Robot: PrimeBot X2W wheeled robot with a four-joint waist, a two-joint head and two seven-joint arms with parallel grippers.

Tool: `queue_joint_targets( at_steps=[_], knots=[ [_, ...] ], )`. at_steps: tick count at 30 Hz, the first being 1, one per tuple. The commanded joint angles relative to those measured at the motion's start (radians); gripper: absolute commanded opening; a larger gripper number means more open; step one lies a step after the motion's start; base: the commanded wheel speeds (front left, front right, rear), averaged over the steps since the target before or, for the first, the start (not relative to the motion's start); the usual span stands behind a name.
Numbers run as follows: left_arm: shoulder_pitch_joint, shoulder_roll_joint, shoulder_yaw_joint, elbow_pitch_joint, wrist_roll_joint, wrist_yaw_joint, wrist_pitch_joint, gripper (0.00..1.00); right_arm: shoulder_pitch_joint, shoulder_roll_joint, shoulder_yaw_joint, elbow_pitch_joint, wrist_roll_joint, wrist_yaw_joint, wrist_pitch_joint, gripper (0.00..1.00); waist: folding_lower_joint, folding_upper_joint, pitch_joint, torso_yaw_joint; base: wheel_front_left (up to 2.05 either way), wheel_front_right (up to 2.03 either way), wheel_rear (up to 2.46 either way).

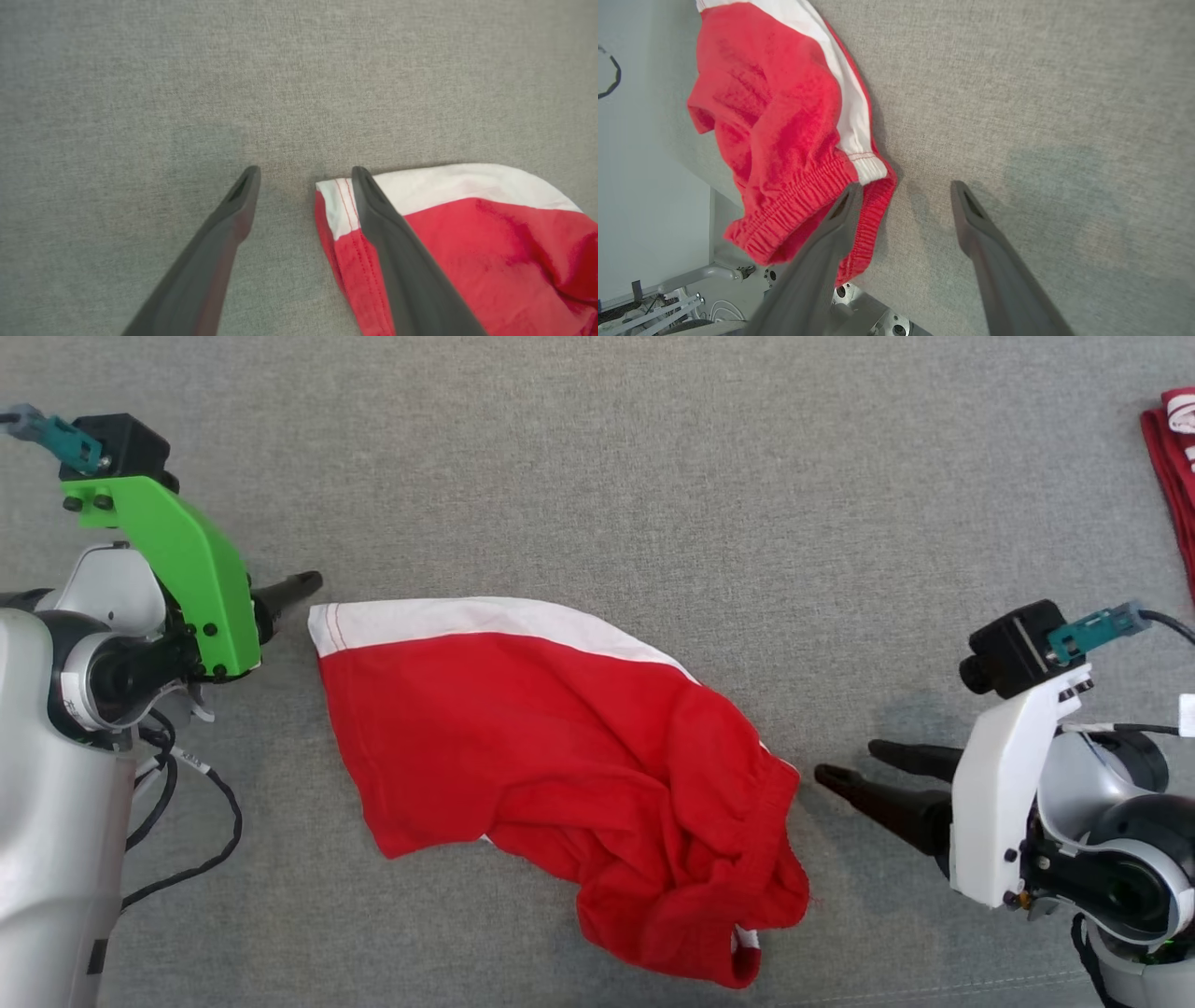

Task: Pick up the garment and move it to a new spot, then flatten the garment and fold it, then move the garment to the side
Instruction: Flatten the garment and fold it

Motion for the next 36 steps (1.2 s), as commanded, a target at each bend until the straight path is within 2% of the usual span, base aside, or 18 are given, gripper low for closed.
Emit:
queue_joint_targets(
  at_steps=[1,3,7,11,13,14,17,19,20,21,26,36],
  knots=[
    [-0.017,0.003,-0.003,0.003,-0.019,-0.009,0.022,1.0,-0.007,0.005,0.018,-0.002,0.011,0.001,0.015,0.96,-0.0001,-0.0001,0.044,-0.02,0.0,0.0,0.0],
    [-0.023,0.007,-0.005,0.001,-0.032,-0.011,0.045,1.0,0.003,0.01,0.036,-0.003,0.019,0.001,0.03,1.0,-0.0001,-0.0001,0.053,-0.018,0.0,0.0,0.0],
    [-0.022,0.012,0.0,-0.007,-0.049,0.001,0.079,1.0,-0.006,-0.003,0.073,0.001,0.01,0.001,0.028,1.0,-0.0001,-0.0001,0.071,-0.013,0.0,0.0,0.0],
    [-0.014,0.006,-0.009,-0.007,-0.062,0.001,0.1,1.0,-0.016,-0.007,0.099,0.022,0.006,0.001,0.014,0.71,-0.0001,-0.0001,0.09,-0.006,0.0,0.0,0.0],
    [-0.012,0.01,-0.015,-0.009,-0.068,-0.004,0.114,1.0,-0.017,-0.017,0.112,0.029,0.011,0.001,0.018,0.47,-0.0001,-0.0001,0.096,-0.004,0.0,0.0,0.0],
    [-0.011,0.012,-0.014,-0.011,-0.071,-0.004,0.117,1.0,-0.021,-0.021,0.117,0.031,0.014,0.001,0.019,0.44,-0.0001,-0.0001,0.098,-0.003,0.0,0.0,0.0],
    [-0.009,0.021,-0.007,-0.016,-0.078,0.001,0.125,1.0,-0.027,-0.031,0.124,0.037,0.023,0.001,0.016,0.24,-0.0001,-0.0001,0.103,-0.002,0.0,0.0,0.0],
    [-0.007,0.024,-0.004,-0.019,-0.08,0.003,0.126,1.0,-0.029,-0.034,0.126,0.04,0.024,0.001,0.015,0.25,-0.0001,-0.0001,0.104,-0.001,0.0,0.0,0.0],
    [-0.006,0.026,-0.002,-0.02,-0.082,0.004,0.128,1.0,-0.031,-0.038,0.131,0.041,0.028,0.001,0.015,0.17,-0.0001,-0.0001,0.106,-0.001,0.0,0.0,0.0],
    [-0.004,0.028,-0.001,-0.021,-0.085,0.005,0.131,1.0,-0.034,-0.042,0.136,0.042,0.033,0.001,0.016,0.0,-0.0001,-0.0001,0.106,0.0,0.0,0.0,0.0],
    [0.002,0.028,0.013,-0.027,-0.094,0.013,0.115,1.0,-0.054,-0.066,0.155,0.034,0.054,0.001,0.004,0.0,-0.0001,-0.0001,0.108,0.001,0.0,0.0,0.0],
    [0.015,0.035,0.037,-0.033,-0.115,0.016,0.11,1.0,-0.133,-0.111,0.096,0.036,0.052,0.001,-0.073,0.0,-0.0001,-0.0001,0.083,-0.004,0.0,0.0,0.0]
  ],
)
